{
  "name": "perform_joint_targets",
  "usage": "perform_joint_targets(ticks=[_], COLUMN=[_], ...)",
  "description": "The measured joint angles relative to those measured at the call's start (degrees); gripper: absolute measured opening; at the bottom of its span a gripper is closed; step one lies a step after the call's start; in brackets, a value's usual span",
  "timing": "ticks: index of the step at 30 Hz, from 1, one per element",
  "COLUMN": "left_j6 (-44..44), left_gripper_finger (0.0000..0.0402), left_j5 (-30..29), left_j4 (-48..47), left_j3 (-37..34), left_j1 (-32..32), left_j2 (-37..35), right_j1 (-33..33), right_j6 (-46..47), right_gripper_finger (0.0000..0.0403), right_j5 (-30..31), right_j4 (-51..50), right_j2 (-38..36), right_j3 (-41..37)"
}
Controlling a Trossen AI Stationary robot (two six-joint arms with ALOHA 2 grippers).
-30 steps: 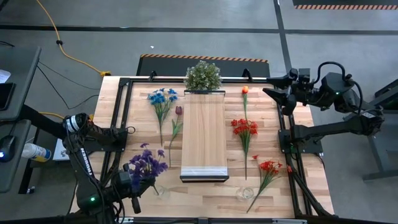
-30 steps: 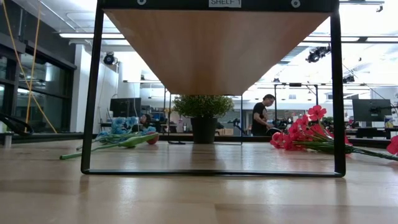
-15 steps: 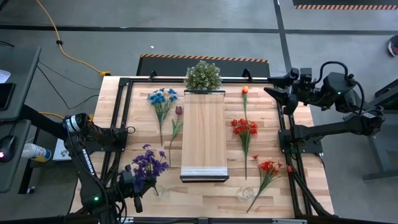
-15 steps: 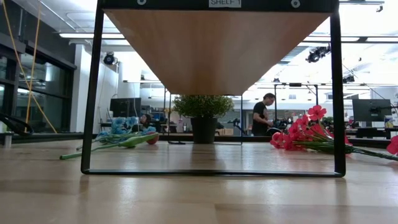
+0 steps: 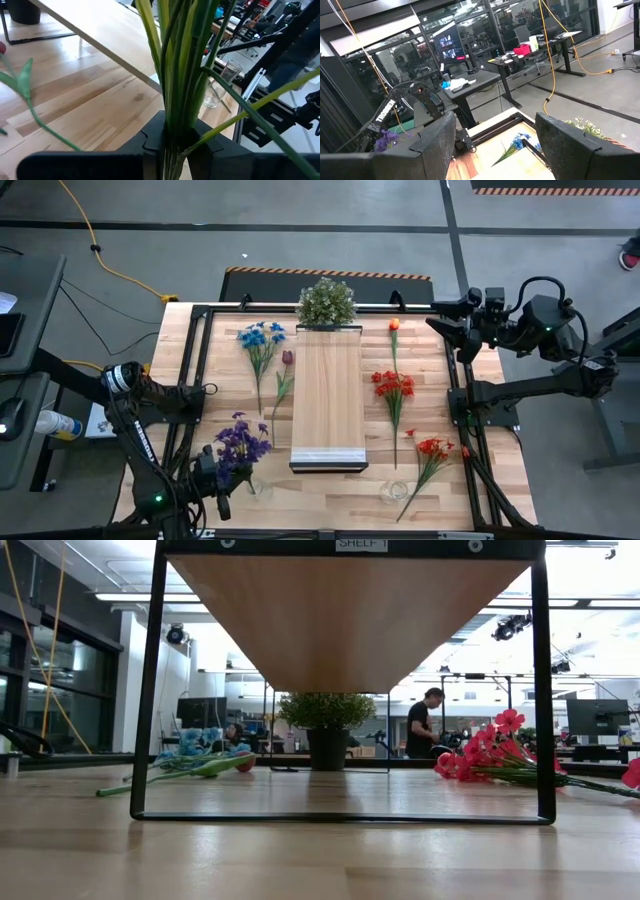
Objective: Pick and place flowers into a vace then onto a shelf
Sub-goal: Put the purple flowers into the left transparent vase
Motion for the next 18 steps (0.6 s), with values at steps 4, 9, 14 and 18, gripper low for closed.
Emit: perform_joint_targets(ticks=[4,9,14,18], left_j6=[0.0,0.0,0.0,0.48], left_gripper_finger=[0.0097,0.0097,0.0097,0.0097], left_j5=[0.02,0.17,2.84,4.49], left_j4=[1.04,1.16,1.58,2.02], left_j3=[-0.43,-0.43,-0.43,-0.43], left_j1=[-0.02,0.0,0.0,0.0], left_j2=[0.01,0.01,0.01,0.01], right_j1=[0.0,-0.02,-0.02,-0.01], right_j6=[0.0,0.0,0.01,0.01], right_gripper_finger=[0.0262,0.0262,0.0262,0.0262], right_j5=[0.02,0.01,0.01,0.02], right_j4=[0.0,0.04,0.07,0.09], right_j2=[0.0,0.0,0.0,0.0], right_j3=[0.0,0.0,0.0,0.0])
